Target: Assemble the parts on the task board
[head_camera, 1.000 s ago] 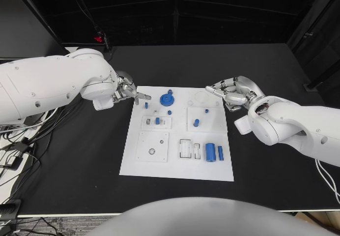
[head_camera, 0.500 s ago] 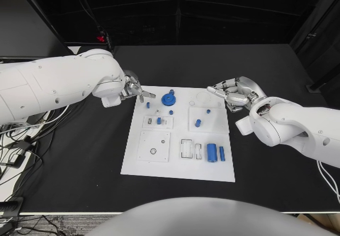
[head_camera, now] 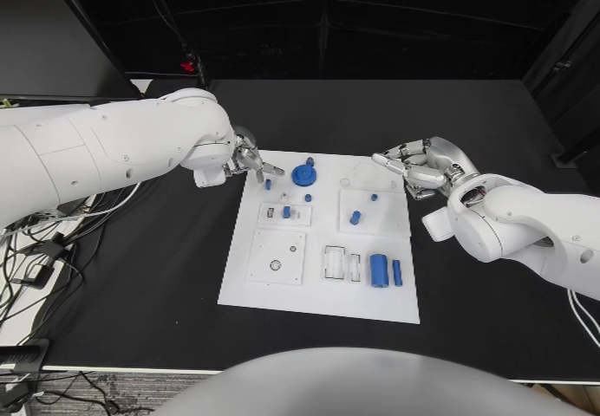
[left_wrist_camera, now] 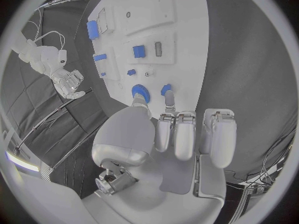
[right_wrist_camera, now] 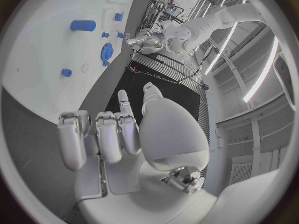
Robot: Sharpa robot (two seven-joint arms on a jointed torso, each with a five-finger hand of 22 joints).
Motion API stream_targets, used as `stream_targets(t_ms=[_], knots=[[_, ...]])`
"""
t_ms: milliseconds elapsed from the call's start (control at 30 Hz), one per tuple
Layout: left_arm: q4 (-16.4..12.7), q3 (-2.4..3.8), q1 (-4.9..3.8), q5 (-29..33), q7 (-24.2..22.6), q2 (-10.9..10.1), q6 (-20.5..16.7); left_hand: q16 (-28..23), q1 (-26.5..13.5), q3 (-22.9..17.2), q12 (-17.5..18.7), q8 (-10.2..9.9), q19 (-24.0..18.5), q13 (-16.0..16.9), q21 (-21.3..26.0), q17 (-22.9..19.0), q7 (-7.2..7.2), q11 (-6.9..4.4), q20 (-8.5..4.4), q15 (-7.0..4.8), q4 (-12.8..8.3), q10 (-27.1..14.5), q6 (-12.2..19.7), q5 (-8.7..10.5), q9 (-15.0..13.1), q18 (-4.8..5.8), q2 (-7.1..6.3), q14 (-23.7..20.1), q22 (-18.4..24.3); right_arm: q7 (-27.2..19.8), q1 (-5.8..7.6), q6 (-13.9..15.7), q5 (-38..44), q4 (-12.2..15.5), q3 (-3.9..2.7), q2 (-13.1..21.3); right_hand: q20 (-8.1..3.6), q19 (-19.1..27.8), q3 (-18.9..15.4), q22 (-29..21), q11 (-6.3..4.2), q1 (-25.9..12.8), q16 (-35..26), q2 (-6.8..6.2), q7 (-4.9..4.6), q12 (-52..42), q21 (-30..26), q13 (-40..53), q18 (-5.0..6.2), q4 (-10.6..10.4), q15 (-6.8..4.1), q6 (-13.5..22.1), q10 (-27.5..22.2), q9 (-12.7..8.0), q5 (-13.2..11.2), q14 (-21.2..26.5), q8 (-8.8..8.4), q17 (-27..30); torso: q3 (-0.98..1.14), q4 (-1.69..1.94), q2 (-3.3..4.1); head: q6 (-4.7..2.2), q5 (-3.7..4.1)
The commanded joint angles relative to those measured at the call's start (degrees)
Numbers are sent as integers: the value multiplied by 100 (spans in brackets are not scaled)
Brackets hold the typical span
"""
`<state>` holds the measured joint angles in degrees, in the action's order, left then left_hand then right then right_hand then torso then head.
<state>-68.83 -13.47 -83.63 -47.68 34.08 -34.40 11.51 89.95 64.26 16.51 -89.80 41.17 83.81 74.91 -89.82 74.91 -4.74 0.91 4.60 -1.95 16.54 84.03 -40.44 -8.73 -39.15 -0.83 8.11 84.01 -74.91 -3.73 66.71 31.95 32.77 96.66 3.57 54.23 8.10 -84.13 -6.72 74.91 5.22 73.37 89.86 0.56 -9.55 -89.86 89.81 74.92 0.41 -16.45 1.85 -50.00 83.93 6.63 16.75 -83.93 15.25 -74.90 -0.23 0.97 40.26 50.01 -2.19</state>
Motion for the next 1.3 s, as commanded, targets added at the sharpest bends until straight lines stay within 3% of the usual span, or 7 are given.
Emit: stream_targets(t_ms=[33,400,700,1300], knots=[[22,2,-1,-151,81,5,89,5,61,-31,-20,-40,619,1509,-18,1509,0,18,3,-9,4,597,55,-34,7,83,-4,599,-1509,-57,7,-35,-12,10,-2,2,31,-587,-28,1509,25,7,14,49,-11,-14,19,1508,-41,-1,26,33,607,9,29,-607,38,-1510,-1,7,-5,-1,1],[96,2,15,-248,81,47,128,5,66,-24,-20,-26,619,1509,-18,1509,5,15,4,-8,10,597,18,-29,8,83,4,599,-1509,-54,7,-36,-13,7,-2,4,31,-587,-28,1509,25,7,14,49,-11,-14,19,1508,-41,-1,26,33,607,9,29,-607,38,-1510,2,2,-5,-2,-18],[316,2,50,-255,16,197,141,5,118,-7,-20,-156,619,1509,-18,1509,-28,43,7,-2,8,597,96,-31,122,83,46,599,-1509,-58,6,-38,-13,5,-2,-12,31,-587,-28,1509,25,7,14,49,-11,-14,19,1508,-41,-1,26,33,607,9,29,-607,38,-1510,5,8,-4,-45,-37],[499,2,112,-256,-46,328,289,5,339,-66,-20,-239,619,1509,-18,1509,-39,56,21,12,-4,597,62,-64,251,83,210,599,-1509,-62,6,-29,-13,9,-2,-12,31,-587,-28,1509,25,7,14,49,-11,-14,19,1508,-41,-1,26,33,607,9,29,-607,38,-1510,2,8,-4,-46,-38]])
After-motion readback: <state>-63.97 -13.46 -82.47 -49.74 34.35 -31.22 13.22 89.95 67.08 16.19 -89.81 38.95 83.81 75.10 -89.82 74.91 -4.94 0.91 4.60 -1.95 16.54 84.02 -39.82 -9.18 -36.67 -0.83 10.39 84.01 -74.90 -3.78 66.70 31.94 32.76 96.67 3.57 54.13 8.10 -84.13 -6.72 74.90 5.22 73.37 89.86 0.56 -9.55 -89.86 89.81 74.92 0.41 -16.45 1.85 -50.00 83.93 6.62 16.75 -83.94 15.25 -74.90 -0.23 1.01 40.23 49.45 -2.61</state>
